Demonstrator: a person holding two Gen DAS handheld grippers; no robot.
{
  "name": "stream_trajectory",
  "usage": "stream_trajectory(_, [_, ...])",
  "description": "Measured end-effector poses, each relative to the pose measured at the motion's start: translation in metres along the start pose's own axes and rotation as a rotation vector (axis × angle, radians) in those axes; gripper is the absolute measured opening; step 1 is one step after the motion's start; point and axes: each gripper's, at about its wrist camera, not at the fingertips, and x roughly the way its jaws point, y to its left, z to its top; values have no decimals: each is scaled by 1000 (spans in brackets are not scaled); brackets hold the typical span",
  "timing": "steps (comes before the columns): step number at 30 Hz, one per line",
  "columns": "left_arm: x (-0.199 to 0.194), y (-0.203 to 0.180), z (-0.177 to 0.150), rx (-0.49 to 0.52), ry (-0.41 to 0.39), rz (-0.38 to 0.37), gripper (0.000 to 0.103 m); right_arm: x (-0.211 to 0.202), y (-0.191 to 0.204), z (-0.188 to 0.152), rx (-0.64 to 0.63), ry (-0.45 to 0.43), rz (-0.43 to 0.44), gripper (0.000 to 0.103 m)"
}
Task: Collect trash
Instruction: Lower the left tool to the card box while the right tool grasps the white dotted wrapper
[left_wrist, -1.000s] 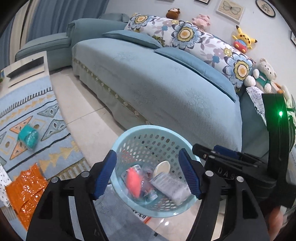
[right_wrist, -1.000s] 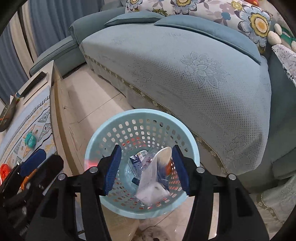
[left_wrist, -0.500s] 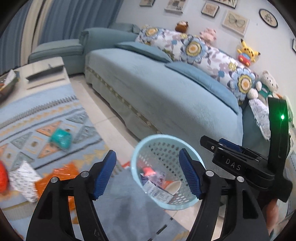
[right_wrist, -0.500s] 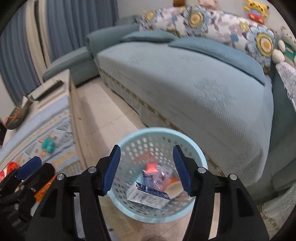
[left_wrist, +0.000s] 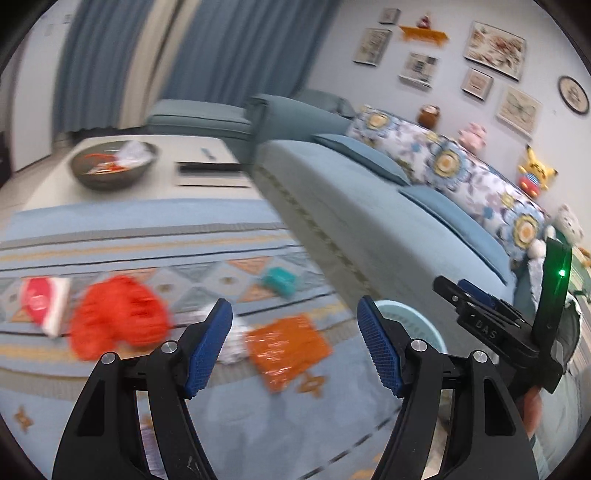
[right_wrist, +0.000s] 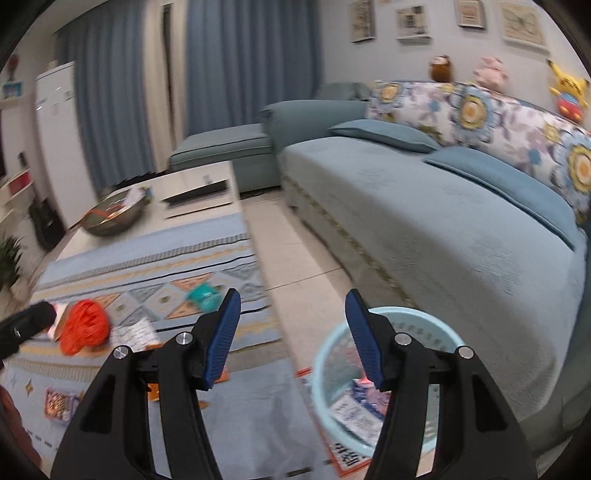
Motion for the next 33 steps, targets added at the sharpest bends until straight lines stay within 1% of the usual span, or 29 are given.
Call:
stream_trajectory(2, [-14, 25, -6, -6, -3, 49, 68, 6, 18, -5, -15, 29, 57, 56])
stream_trajectory(3, [-18, 34, -9, -7, 0, 72, 69, 7, 25, -6, -27, 36, 66, 56])
stream_trajectory(5, [-27, 58, -22, -17, 15, 124, 75, 11, 43, -12, -62, 51, 78, 57])
stream_trajectory(6, [-32, 75, -33, -28, 33, 155, 76, 14, 50, -15, -80, 60, 85, 57])
stream_trajectory(8, [-36, 96, -49, -30, 64, 180, 76, 19, 62, -21, -109, 74, 94, 57])
stream_trajectory(9, [-37, 108, -59, -19, 95, 191, 77, 22, 68, -24, -122, 86, 101, 57])
stream_trajectory(10, [-36, 116, -66, -2, 131, 184, 79, 25, 72, -27, -127, 95, 107, 58])
stream_trajectory(11, [-35, 123, -74, 24, 166, 177, 79, 30, 78, -31, -134, 112, 119, 58])
stream_trajectory(12, [-36, 127, -83, 69, 185, 187, 80, 34, 83, -34, -141, 128, 128, 58])
stream_trajectory(13, [-34, 128, -91, 120, 201, 199, 83, 38, 85, -37, -146, 140, 134, 58])
stream_trajectory(14, [-31, 129, -100, 183, 228, 224, 84, 42, 89, -40, -154, 154, 139, 58])
stream_trajectory(17, [-23, 132, -116, 259, 269, 263, 84, 51, 97, -48, -174, 184, 149, 58])
stream_trajectory(18, [-21, 133, -120, 260, 276, 264, 85, 53, 99, -50, -180, 192, 150, 58])
stream_trajectory(19, [-21, 136, -120, 251, 264, 256, 87, 56, 101, -52, -185, 200, 150, 58])
stream_trajectory(23, [-12, 143, -115, 226, 255, 243, 87, 67, 104, -59, -187, 237, 154, 58])
stream_trajectory(25, [-4, 139, -112, 235, 267, 213, 87, 70, 104, -60, -186, 248, 153, 58])
stream_trajectory(27, [0, 133, -112, 246, 290, 152, 87, 73, 104, -62, -185, 255, 153, 58])
stream_trajectory(28, [1, 129, -113, 258, 295, 134, 87, 74, 104, -62, -186, 257, 153, 58])
stream_trajectory(29, [3, 126, -114, 269, 305, 118, 88, 74, 103, -62, -186, 259, 155, 58])
stream_trajectory(32, [4, 122, -116, 296, 324, 94, 89, 75, 103, -63, -187, 267, 165, 58])
stream_trajectory(33, [5, 122, -116, 296, 338, 75, 89, 76, 103, -64, -185, 271, 169, 58])
